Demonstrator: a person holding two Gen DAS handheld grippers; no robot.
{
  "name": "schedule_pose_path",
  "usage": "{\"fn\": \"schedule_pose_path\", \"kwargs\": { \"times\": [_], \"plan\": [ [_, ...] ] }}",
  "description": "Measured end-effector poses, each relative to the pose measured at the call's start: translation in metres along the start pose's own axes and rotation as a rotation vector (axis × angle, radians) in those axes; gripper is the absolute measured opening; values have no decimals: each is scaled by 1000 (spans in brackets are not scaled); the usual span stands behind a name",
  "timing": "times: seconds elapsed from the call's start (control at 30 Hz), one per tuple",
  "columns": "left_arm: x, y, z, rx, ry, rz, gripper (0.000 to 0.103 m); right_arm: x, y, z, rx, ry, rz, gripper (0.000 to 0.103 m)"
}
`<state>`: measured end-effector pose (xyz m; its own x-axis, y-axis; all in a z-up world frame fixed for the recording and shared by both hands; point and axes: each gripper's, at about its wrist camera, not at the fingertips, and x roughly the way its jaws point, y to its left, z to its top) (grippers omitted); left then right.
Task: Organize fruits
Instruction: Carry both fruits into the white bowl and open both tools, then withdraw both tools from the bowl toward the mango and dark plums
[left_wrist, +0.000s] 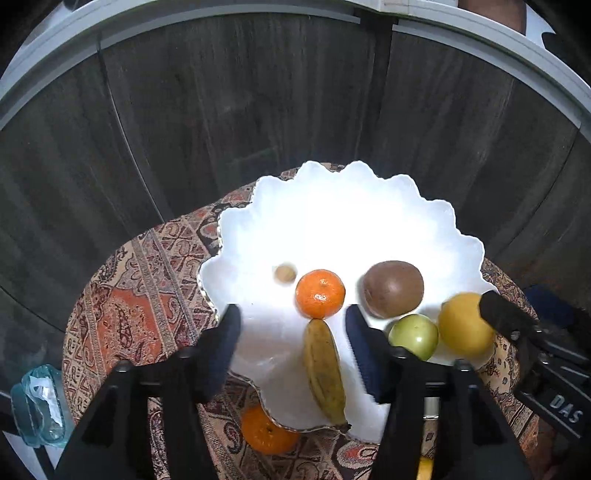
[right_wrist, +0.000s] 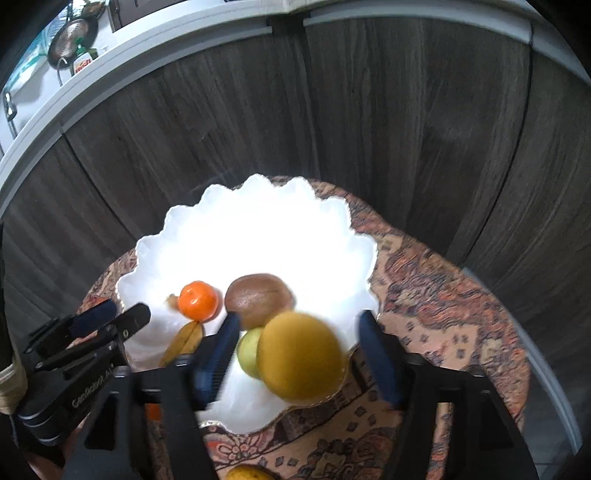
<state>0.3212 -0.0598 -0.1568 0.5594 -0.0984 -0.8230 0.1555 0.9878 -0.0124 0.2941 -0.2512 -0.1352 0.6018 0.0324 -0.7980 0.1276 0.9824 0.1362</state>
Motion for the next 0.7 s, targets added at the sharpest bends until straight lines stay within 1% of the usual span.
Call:
{"fn": "schedule_pose_path", "kwargs": {
  "times": [0.03,0.13,0.2,0.23,0.37,0.43,0.57,0.7],
  "plan": [
    [-2,0,0,1,-4,5,63,-4,1,1,-4,-16,-12,85],
    [-10,3,1,-9,-18,17,74,-16,4,2,-15,-43,-44,89],
    [-18,5,1,-20,-35,28,89,-21,5,4,-23,-50,-54,89],
    [-20,5,1,-23,-39,30,91,-25,6,4,-27,-57,-59,89],
    [-37,5,1,-23,-59,37,94,-38,6,4,-29,-71,-57,90],
    [-44,5,0,-22,-70,42,95,-46,7,3,-31,-81,-63,93],
    [-65,6,-4,-22,-96,46,98,-63,8,0,-35,-100,-66,93],
    [-81,5,-9,-25,-113,43,98,-82,11,-4,-40,-123,-68,93]
  ]
}}
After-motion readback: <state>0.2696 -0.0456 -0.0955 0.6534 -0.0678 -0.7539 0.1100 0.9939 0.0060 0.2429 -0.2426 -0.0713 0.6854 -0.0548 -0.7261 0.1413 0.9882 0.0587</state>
